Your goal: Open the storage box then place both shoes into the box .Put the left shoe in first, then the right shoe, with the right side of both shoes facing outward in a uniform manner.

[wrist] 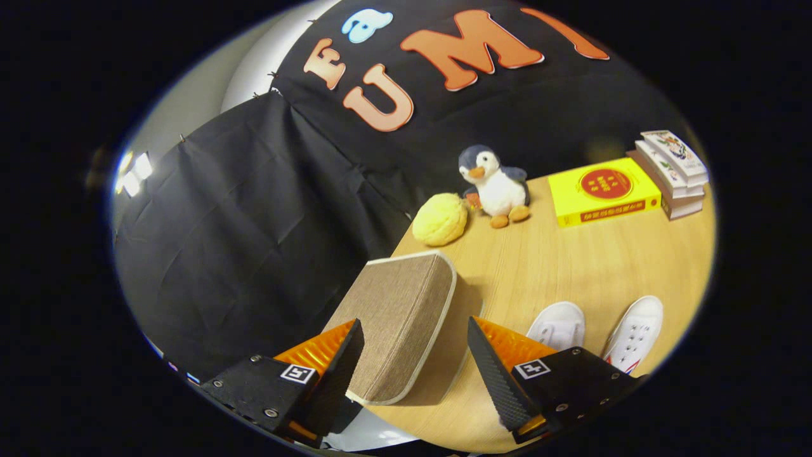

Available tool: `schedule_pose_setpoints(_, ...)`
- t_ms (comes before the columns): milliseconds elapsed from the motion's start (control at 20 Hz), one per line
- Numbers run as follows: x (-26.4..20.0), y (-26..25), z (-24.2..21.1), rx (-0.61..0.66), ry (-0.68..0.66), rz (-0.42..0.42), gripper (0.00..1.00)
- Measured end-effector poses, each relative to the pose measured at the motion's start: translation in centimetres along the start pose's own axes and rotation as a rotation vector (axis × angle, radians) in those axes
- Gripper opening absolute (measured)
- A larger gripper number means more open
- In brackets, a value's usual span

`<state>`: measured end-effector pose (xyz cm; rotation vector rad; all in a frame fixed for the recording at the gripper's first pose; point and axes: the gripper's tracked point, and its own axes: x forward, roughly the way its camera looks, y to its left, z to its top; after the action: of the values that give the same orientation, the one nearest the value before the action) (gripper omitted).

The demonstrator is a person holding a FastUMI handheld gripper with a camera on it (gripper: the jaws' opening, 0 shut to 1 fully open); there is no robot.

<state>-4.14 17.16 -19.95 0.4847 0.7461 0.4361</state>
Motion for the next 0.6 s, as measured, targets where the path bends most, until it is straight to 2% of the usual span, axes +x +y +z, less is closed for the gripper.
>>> schedule_pose_setpoints(450, 4.2, 0.2, -4.9, 0.139, 0.189, 0.081, 0.98)
schedule_pose_setpoints(600, 5.3, 0.7, -5.6, 0.194, 0.227, 0.139, 0.97)
